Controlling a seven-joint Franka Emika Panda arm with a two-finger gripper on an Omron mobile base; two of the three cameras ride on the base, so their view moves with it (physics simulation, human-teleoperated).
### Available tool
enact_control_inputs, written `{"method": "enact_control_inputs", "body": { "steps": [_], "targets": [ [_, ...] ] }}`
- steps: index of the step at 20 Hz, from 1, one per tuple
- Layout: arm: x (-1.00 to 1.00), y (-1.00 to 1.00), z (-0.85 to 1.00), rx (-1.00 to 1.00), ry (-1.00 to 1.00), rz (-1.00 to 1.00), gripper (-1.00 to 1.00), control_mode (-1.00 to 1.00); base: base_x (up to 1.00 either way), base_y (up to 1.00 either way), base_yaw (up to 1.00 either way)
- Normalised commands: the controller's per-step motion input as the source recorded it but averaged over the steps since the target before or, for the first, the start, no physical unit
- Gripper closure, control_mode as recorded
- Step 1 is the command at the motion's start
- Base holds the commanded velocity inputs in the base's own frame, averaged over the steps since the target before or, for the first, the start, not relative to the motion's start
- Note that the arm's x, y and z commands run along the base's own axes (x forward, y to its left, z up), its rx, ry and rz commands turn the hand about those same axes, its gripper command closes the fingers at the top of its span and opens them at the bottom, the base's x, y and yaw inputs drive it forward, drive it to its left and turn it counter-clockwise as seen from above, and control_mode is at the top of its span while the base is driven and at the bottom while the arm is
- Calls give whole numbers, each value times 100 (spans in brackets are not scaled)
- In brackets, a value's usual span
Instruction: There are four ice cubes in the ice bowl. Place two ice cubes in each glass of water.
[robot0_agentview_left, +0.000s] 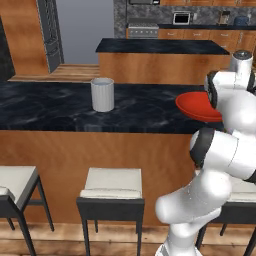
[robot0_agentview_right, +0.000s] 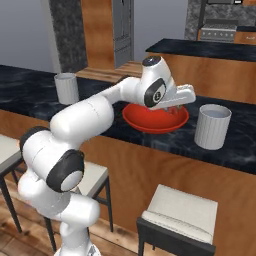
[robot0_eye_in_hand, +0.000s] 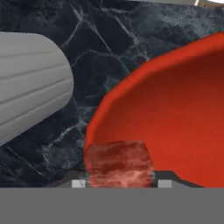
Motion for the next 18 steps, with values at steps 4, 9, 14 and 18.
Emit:
{"method": "enact_control_inputs", "body": {
  "steps": [4,9,14,18],
  "targets": [
    [-98,17,93,-16,-16,0,100,-100,0,0,0],
    [-76,3,96,-38,-12,0,100,-100,0,0,0],
    [-37,0,35,-50,0,0,100,-100,0,0,0],
    [-2,0,0,-37,12,0,100,-100,0,0,0]
  ]
}}
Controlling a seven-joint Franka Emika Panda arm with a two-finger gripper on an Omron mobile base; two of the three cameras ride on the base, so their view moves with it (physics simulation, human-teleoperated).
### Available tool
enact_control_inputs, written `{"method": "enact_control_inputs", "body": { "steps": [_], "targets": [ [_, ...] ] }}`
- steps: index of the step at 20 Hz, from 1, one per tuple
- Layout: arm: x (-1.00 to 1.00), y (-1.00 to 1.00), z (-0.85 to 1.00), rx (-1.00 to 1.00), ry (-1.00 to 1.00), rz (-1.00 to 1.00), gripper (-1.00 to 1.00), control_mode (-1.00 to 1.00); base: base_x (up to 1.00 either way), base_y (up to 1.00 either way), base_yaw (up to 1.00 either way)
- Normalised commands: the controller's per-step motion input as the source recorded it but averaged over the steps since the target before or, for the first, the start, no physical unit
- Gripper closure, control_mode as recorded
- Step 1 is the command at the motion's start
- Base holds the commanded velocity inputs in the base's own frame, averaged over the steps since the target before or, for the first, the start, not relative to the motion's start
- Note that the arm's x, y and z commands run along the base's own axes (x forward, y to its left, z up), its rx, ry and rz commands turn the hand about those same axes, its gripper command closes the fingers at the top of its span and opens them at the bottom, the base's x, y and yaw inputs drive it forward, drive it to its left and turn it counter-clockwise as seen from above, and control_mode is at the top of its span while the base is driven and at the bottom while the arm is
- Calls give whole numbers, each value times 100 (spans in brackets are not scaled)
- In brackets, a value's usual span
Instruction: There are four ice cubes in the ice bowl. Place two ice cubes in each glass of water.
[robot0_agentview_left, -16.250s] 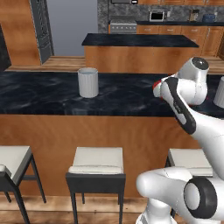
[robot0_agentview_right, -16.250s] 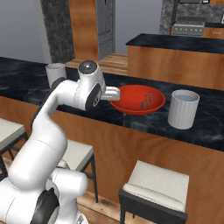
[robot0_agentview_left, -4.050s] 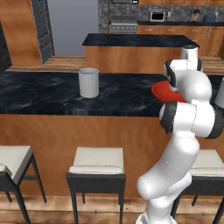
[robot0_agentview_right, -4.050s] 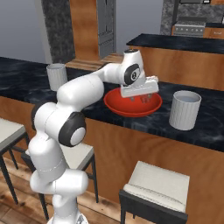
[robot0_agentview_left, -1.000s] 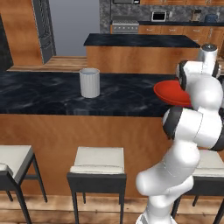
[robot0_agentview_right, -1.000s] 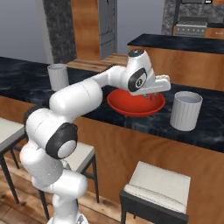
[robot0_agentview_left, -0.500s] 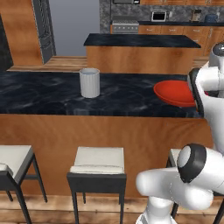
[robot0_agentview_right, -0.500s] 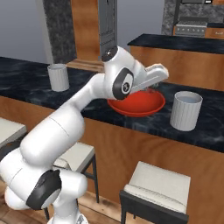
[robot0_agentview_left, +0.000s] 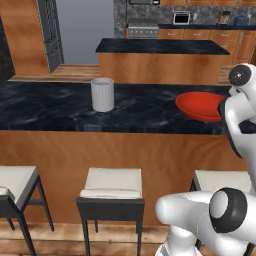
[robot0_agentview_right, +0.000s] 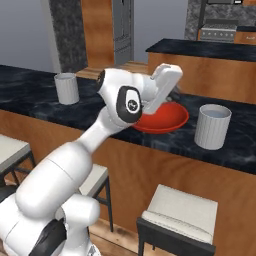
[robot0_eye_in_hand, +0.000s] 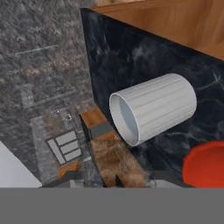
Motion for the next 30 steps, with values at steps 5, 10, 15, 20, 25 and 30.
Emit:
{"method": "enact_control_inputs", "body": {
  "steps": [5,10,15,20,25,30],
  "targets": [
    [2,-51,3,-4,18,0,100,-100,0,0,0],
    [0,-57,43,10,11,0,100,-100,0,0,0],
    [11,-33,4,10,11,0,100,-100,0,0,0],
    [30,-7,-9,8,4,1,100,-100,0,0,0],
    [26,-52,0,11,0,0,100,-100,0,0,0],
    [10,-39,0,11,0,1,100,-100,0,0,0]
  ]
}}
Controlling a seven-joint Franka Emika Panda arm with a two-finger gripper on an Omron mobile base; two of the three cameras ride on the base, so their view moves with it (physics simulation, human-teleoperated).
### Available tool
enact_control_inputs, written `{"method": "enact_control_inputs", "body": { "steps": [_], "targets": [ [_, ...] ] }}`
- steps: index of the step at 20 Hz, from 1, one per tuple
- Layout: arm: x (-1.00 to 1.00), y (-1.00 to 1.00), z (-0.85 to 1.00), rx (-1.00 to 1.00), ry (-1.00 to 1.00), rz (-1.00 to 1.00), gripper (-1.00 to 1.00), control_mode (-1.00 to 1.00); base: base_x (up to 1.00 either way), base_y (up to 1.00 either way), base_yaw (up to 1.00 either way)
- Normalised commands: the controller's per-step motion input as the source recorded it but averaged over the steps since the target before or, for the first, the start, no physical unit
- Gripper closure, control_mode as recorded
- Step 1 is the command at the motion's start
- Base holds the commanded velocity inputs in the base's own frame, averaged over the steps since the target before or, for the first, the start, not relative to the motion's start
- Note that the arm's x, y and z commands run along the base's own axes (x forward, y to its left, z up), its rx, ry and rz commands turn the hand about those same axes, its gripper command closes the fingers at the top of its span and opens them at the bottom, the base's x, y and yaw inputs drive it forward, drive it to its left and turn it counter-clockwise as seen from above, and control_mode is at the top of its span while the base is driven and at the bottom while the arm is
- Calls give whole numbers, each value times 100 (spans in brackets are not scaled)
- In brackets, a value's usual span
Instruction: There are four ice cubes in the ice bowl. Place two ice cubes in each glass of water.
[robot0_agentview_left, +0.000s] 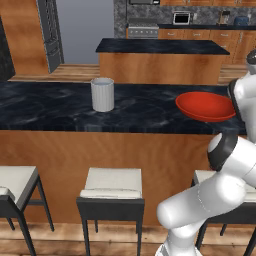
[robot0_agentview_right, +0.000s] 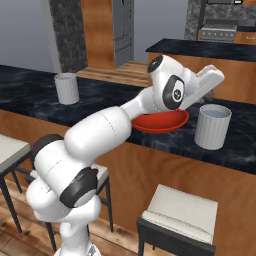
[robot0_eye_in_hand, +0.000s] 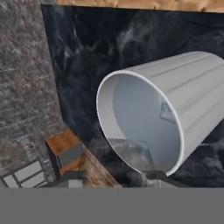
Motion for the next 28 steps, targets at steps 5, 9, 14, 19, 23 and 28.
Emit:
{"method": "enact_control_inputs", "body": {
  "steps": [5,9,14,19,23,28],
  "targets": [
    [-41,-8,-5,4,0,0,100,-100,0,0,0],
    [-27,-17,-15,0,0,0,100,-100,0,0,0],
    [22,-1,-28,0,1,0,100,-100,0,0,0],
    [31,-7,-1,5,0,0,100,-100,0,0,0],
    [24,-18,0,8,0,0,100,-100,0,0,0],
    [0,-26,2,8,-6,0,-100,-100,0,0,0]
  ]
}}
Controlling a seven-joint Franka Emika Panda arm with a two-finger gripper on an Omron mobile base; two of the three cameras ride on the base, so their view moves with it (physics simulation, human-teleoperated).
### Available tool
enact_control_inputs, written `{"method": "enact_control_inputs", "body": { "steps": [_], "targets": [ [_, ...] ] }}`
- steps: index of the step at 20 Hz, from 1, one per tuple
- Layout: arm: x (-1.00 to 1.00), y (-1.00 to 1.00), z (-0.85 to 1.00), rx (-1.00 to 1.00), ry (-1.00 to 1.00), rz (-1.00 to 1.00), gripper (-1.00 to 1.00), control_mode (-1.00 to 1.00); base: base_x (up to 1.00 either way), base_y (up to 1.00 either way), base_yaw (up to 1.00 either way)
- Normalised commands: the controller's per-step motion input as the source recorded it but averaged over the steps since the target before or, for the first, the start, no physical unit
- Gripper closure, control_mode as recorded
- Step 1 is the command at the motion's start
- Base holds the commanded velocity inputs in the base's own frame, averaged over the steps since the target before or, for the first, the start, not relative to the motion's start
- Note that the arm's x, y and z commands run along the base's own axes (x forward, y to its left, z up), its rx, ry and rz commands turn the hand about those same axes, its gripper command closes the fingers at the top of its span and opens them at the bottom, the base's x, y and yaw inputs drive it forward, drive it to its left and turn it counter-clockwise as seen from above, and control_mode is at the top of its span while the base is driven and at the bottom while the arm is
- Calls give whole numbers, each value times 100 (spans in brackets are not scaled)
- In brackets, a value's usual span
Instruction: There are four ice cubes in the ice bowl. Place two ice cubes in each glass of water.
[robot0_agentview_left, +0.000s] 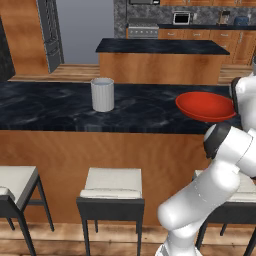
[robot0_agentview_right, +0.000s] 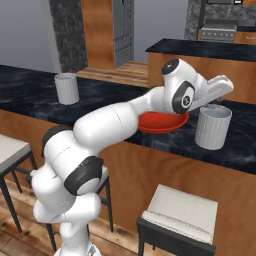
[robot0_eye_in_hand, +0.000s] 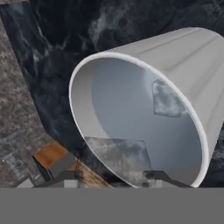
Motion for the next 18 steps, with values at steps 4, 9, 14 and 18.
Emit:
{"method": "enact_control_inputs", "body": {
  "steps": [4,9,14,18],
  "targets": [
    [0,-10,1,8,-12,0,-100,-100,0,0,0],
    [-8,4,6,3,-18,0,-100,-100,0,0,0],
    [-66,6,35,6,-31,1,-100,-100,0,0,0],
    [-100,18,29,5,-26,6,-100,-100,0,0,0]
  ]
}}
